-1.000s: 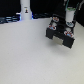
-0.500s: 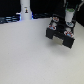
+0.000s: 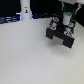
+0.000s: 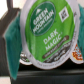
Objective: Open the kcup holder, insert the kcup into the holder, and close the kcup holder
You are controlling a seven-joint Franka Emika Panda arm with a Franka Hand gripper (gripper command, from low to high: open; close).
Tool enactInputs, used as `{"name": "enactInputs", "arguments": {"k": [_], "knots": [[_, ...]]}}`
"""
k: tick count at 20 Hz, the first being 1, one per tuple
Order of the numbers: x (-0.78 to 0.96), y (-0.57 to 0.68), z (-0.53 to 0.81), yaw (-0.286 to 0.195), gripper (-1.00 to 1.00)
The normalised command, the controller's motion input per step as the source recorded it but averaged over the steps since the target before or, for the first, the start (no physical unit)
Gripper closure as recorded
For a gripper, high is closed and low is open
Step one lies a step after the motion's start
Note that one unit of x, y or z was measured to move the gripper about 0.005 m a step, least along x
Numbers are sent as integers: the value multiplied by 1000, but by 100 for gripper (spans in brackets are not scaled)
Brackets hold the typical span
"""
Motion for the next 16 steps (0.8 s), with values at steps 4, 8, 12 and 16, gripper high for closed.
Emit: {"name": "enactInputs", "arguments": {"k": [4,8,12,16], "knots": [[-202,-94,-5,-12,100],[-80,-68,-7,-3,100],[-170,-94,-10,-12,100],[-24,-91,148,0,100]]}}
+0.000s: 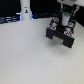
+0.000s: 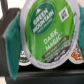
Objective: Open the kcup holder, insert the kcup into the holder, and close the kcup holder
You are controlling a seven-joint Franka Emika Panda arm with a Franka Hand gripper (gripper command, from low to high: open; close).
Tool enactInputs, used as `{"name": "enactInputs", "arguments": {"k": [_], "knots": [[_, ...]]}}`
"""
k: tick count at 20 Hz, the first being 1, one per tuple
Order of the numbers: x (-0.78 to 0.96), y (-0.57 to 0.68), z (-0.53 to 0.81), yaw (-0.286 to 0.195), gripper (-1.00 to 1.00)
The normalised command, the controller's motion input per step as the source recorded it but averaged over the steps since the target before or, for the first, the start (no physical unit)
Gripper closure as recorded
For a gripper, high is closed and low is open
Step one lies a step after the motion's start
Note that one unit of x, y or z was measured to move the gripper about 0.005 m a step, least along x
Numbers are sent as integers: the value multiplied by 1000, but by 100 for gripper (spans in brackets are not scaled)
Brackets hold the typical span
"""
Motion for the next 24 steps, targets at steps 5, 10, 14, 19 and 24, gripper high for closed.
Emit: {"name": "enactInputs", "arguments": {"k": [5,10,14,19,24], "knots": [[-156,-280,276,0,100],[-134,-278,155,-2,100],[-93,-306,-4,-13,100],[-62,-221,1,-12,100],[18,-130,-2,-3,100]]}}
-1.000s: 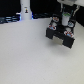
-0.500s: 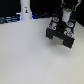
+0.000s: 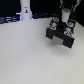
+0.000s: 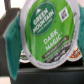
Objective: Open the kcup holder, insert the kcup into the holder, and close the kcup holder
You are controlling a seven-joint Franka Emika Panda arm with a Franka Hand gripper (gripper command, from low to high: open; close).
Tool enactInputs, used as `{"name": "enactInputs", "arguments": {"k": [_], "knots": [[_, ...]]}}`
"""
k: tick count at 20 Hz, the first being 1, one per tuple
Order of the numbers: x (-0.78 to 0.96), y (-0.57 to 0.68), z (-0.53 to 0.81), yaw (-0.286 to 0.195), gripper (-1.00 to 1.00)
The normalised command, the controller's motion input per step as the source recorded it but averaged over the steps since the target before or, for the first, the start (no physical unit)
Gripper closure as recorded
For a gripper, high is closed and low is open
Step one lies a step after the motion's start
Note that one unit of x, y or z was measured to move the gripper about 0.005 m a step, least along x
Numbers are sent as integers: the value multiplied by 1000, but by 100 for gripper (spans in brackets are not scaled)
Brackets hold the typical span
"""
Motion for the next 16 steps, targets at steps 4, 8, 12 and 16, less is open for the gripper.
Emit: {"name": "enactInputs", "arguments": {"k": [4,8,12,16], "knots": [[16,-134,-15,-2,100],[1,-46,-32,-2,100],[-1,34,-219,5,100],[-56,1,-327,12,100]]}}
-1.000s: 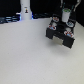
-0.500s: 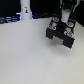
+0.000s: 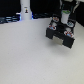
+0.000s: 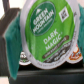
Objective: Open the kcup holder, insert the kcup into the holder, and close the kcup holder
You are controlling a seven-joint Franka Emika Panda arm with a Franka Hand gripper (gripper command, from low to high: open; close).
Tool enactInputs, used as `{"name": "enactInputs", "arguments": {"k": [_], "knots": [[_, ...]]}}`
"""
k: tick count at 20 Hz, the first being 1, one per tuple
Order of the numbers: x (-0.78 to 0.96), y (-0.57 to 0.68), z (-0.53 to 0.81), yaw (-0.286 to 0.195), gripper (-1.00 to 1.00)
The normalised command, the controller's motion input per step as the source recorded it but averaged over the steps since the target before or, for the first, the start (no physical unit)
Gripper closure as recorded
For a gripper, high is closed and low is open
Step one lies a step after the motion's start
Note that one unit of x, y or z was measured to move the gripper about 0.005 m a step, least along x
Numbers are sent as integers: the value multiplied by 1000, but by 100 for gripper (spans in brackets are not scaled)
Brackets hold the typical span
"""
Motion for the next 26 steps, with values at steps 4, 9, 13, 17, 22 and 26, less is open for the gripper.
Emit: {"name": "enactInputs", "arguments": {"k": [4,9,13,17,22,26], "knots": [[-39,0,-195,7,100],[-66,-37,-227,15,100],[-193,-29,-69,-8,100],[-426,0,-1,0,100],[-570,-24,0,-22,100],[-282,-85,12,-23,100]]}}
